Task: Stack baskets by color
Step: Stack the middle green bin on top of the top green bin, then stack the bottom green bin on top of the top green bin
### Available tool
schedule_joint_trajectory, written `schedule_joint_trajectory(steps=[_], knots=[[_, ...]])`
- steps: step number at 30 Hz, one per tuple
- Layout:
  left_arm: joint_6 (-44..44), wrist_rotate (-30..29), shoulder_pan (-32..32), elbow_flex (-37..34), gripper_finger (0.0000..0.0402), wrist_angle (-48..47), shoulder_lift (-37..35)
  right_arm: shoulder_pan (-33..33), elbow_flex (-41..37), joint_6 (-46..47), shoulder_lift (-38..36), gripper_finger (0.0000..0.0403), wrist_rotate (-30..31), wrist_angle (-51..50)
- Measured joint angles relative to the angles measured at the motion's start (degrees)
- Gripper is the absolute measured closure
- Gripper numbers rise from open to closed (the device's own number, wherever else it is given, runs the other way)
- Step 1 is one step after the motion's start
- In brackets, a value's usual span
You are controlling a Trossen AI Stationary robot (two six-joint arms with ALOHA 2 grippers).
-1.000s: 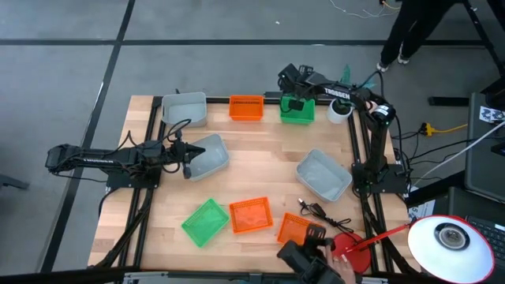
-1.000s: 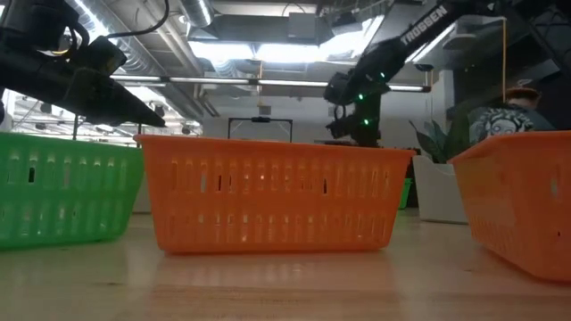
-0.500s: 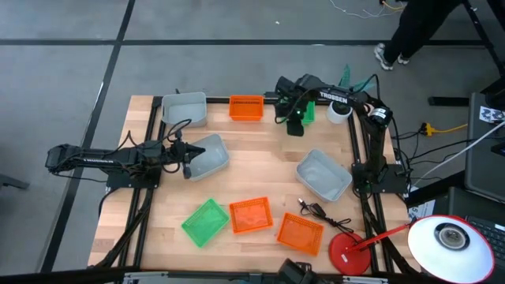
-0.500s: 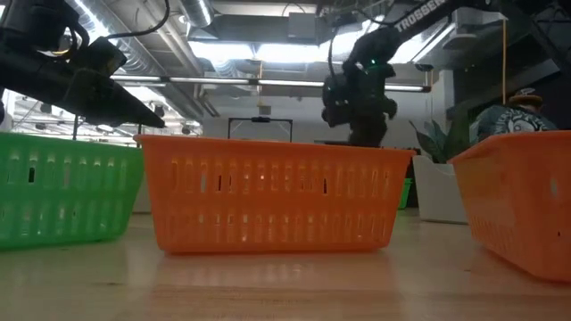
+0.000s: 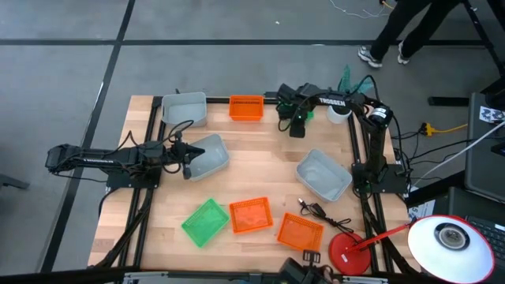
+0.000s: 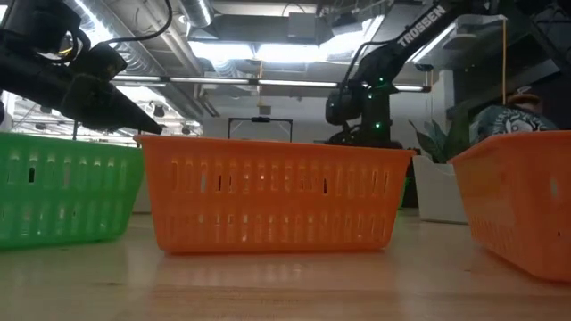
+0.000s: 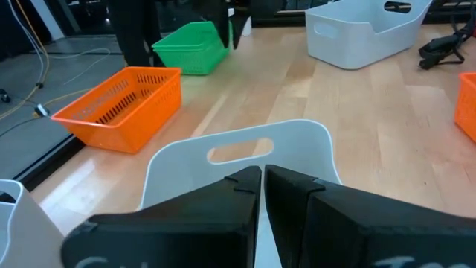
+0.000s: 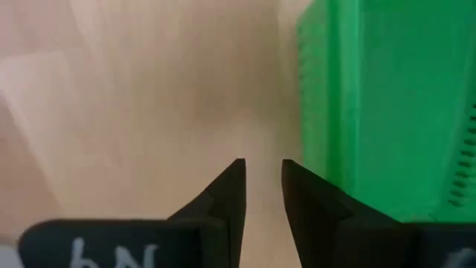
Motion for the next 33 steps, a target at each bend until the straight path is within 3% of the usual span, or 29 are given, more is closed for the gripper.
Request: schedule_joint_trajectory(steps=[8,20,26,33], knots=[[-0.06,-0.04,0.01,0.00,0.0388,0.00,-0.01,0.00,0.00,-0.02,-0.04,0.0311,0.83,0.68],[-0.07,-0.04,0.00,0.00,0.0388,0.32,-0.01,0.50,0.11,0.04,-0.04,0.0311,-3.83,-3.09],[-0.06,-0.04,0.00,0.00,0.0388,0.33,-0.01,2.15,2.78,0.07,-0.04,0.0311,-13.46,-8.78],[-1.00,0.06,0.01,0.00,0.0388,4.07,-0.01,5.75,6.94,0.10,-0.04,0.0311,-34.44,-17.90]])
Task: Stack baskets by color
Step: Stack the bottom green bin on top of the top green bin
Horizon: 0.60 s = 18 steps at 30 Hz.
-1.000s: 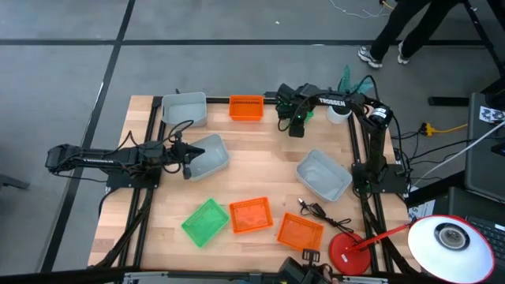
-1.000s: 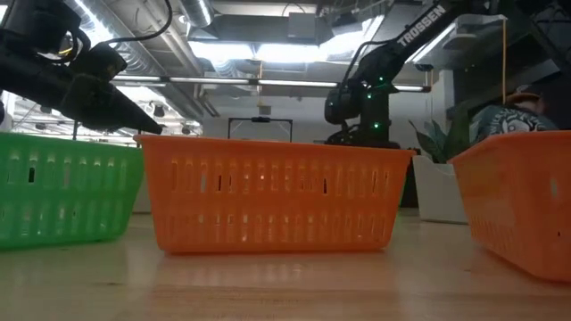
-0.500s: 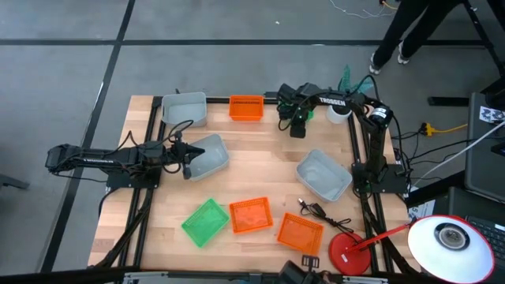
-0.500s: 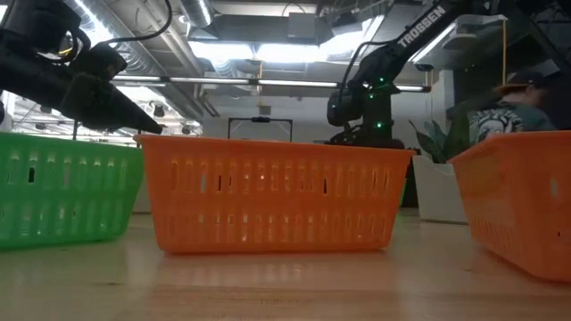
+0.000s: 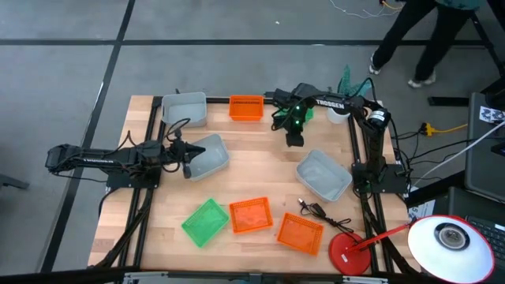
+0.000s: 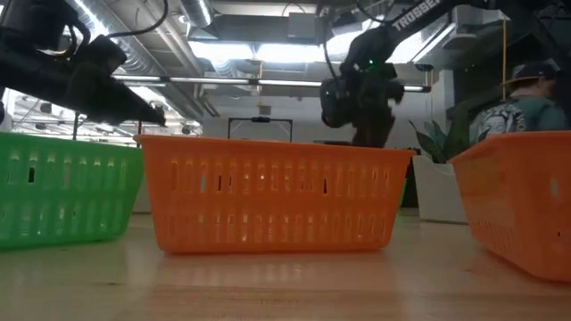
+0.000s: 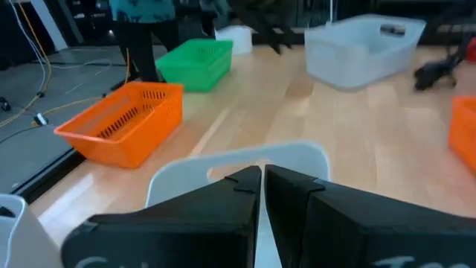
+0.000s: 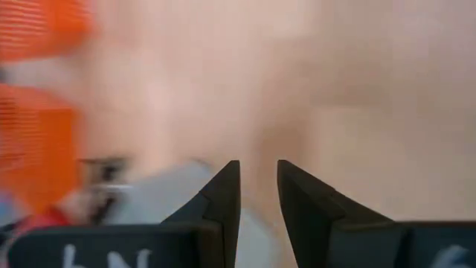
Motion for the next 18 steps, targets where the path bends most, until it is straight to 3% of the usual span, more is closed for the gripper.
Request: schedule_joint_trajectory(steps=[7,13,18], knots=[[-2.43,10.11,-0.02,0.00,0.0388,6.55,-0.02,7.73,0.62,-0.15,-0.02,0.0311,-17.50,-0.87],[-6.89,13.57,0.00,0.00,0.0388,6.62,0.00,18.09,0.62,-0.10,-0.02,0.0311,-21.42,7.02],[-16.30,21.88,-0.02,0.00,0.0388,6.46,0.00,26.32,0.62,6.64,-0.02,0.0311,-21.02,19.87]])
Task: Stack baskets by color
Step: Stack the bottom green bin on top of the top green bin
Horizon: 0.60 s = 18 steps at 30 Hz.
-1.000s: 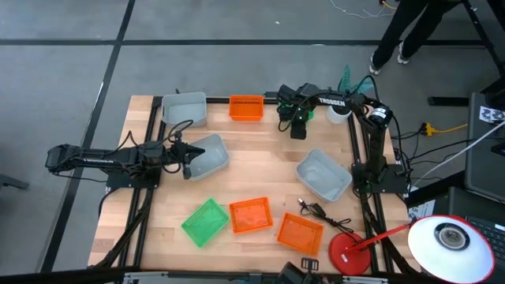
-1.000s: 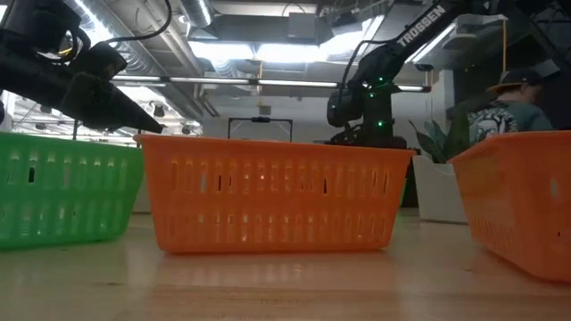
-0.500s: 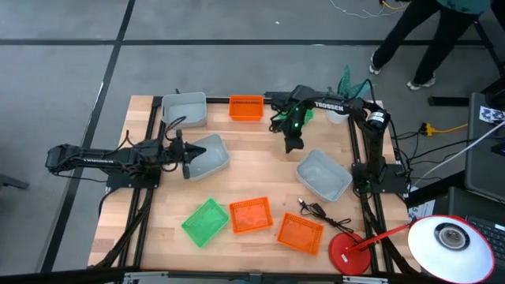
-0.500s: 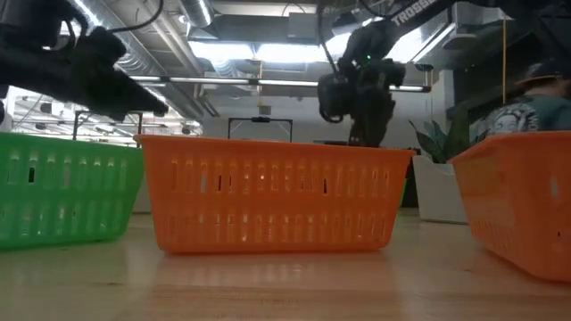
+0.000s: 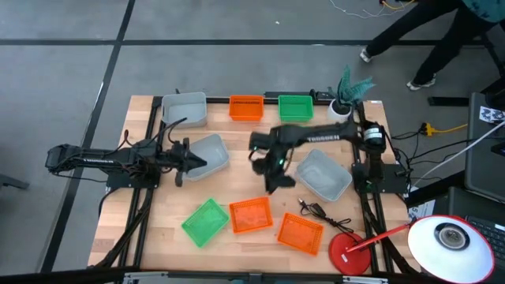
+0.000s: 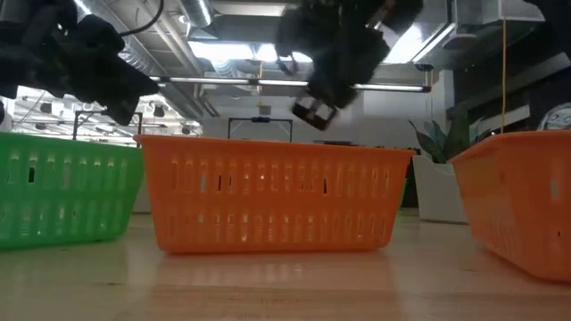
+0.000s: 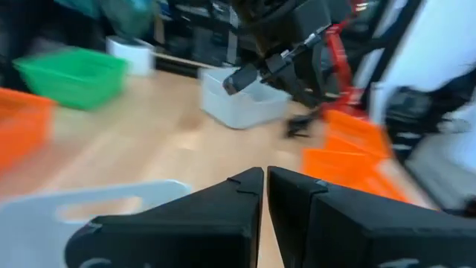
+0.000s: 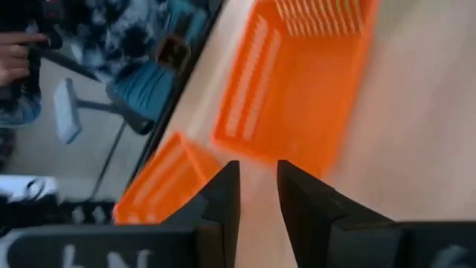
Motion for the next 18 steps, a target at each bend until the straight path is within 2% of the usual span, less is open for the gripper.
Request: schedule_joint_trajectory(steps=[3,8,10,18], knots=[[-2.53,4.27,-0.02,0.00,0.0388,-0.85,0.00,4.46,0.00,7.52,0.00,0.0311,6.30,11.23],[1.10,5.17,0.02,0.00,0.0388,-1.72,0.00,11.20,0.00,17.69,0.00,0.0311,27.27,27.49],[3.31,4.59,0.00,0.00,0.0388,-1.76,0.00,13.56,0.00,20.17,0.00,0.0311,33.31,32.11],[5.22,-5.91,0.02,0.00,0.0388,-3.15,0.00,22.82,0.00,23.36,0.00,0.0311,41.55,43.99]])
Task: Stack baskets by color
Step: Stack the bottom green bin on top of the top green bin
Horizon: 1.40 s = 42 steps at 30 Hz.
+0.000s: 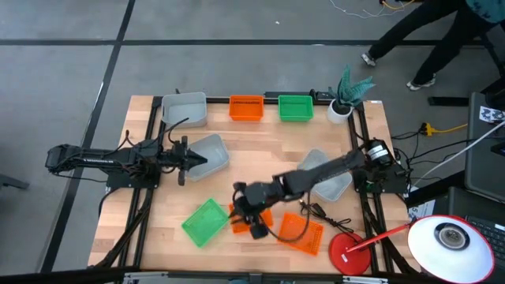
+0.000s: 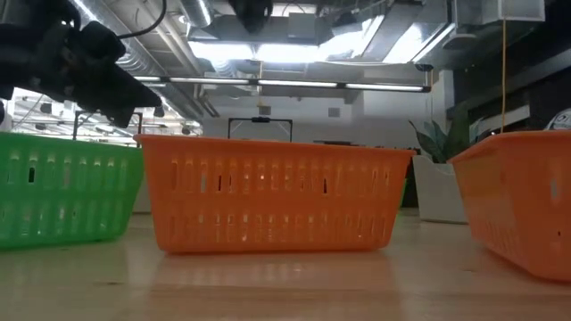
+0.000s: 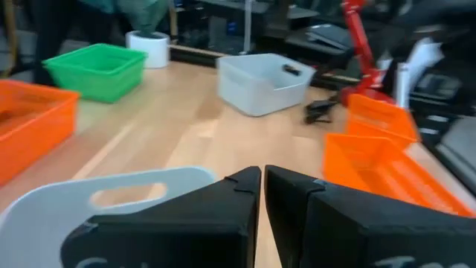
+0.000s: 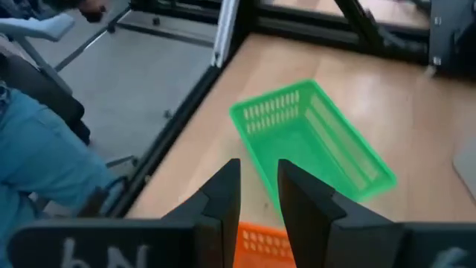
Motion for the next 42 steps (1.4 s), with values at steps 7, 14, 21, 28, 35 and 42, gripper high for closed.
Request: schedule_joint_trajectory(steps=[7,14,21,28,35,42], knots=[[-2.52,-1.05,0.00,-0.01,0.0388,-1.92,0.12,3.79,7.44,-0.67,2.46,0.0311,5.66,-0.49],[-4.83,-0.86,-0.01,-0.02,0.0388,-2.34,0.27,3.10,24.02,-3.07,11.41,0.0311,5.72,-12.71],[-4.80,-0.84,0.00,-0.02,0.0388,-3.51,0.28,3.14,38.43,-5.82,25.23,0.0311,5.67,-24.51],[-4.78,-0.83,0.00,-0.02,0.0388,-4.80,0.26,3.12,46.16,-9.83,33.47,0.0311,5.66,-30.14],[-4.77,-0.83,-0.02,-0.02,0.0388,-5.09,0.28,3.12,45.30,-11.10,33.64,0.0311,11.07,-31.34],[-4.74,-0.83,-0.01,-0.02,0.0388,-5.91,0.26,3.10,45.25,-13.09,33.64,0.0311,9.63,-31.87]])
